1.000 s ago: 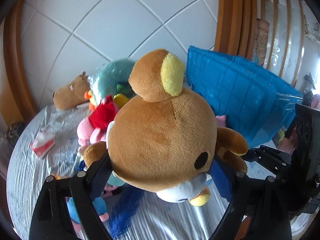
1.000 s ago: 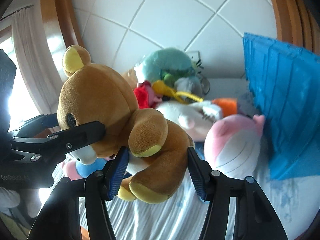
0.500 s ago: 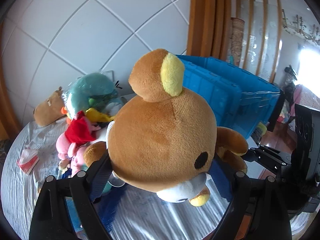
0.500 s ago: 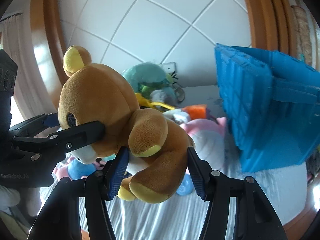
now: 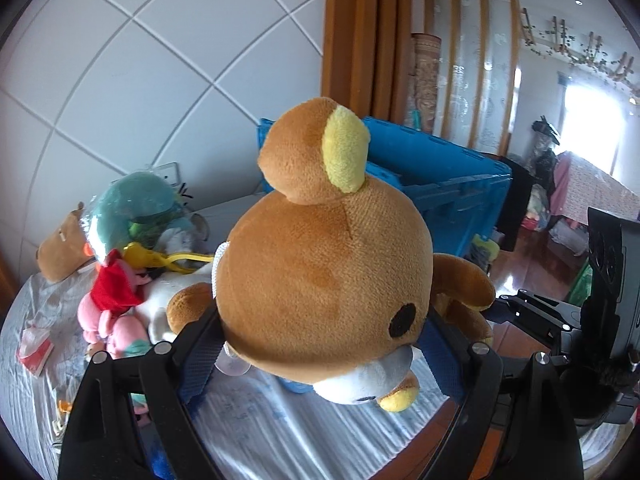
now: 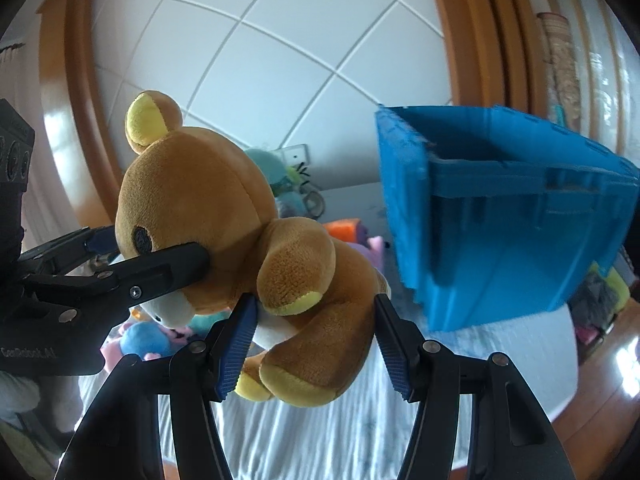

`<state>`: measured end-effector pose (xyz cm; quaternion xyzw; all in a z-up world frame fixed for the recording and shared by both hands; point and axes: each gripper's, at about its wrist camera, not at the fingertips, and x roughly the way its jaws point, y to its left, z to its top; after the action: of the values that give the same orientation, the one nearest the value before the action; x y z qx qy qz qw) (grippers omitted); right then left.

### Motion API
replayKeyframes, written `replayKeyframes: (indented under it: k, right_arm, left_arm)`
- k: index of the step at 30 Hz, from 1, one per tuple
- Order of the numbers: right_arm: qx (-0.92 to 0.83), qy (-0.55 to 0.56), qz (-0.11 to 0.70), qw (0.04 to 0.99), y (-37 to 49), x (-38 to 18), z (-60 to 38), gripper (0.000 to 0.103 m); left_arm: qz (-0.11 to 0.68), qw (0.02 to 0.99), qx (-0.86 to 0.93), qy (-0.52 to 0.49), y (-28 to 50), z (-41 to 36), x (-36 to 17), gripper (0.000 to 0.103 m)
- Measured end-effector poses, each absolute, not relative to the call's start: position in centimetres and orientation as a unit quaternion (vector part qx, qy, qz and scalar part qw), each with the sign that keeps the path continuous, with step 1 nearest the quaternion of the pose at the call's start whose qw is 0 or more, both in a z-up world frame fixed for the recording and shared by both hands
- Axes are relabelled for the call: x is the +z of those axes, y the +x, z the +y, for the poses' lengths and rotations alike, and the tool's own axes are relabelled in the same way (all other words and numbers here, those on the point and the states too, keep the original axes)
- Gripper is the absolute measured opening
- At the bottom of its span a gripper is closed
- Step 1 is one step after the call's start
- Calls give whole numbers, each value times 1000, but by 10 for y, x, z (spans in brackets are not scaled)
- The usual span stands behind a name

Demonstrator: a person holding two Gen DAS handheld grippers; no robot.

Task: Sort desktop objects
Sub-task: 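Lift the brown bear plush with both tools and carry it over the crate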

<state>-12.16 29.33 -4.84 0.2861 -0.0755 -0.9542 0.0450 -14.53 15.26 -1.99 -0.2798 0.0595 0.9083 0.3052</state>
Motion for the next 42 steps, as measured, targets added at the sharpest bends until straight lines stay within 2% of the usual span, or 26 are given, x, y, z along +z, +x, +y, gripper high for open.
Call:
replayKeyframes:
  k: [10,16,28,35,42]
  right_arm:
    - [-961,262,-86,9,-99,-26,336,58]
    - [-970,233,-69,-1,-103,10,380,58]
    - [-981,192,-34,10,-172,79,482,58]
    - [-971,238,-19,29,-248,78,557,58]
    - [-941,333,-35,41,-312,34,609,58]
  left_arm:
    - [67,344,903,-249,-136,205,9,89]
    - [63,354,909,-211,-141,245,45,89]
    - [35,342,920,-187,-224,356,99,89]
    - [26,334,908,-251,-305,421,81,89]
    - [18,317,872,-374,-379,472,30,89]
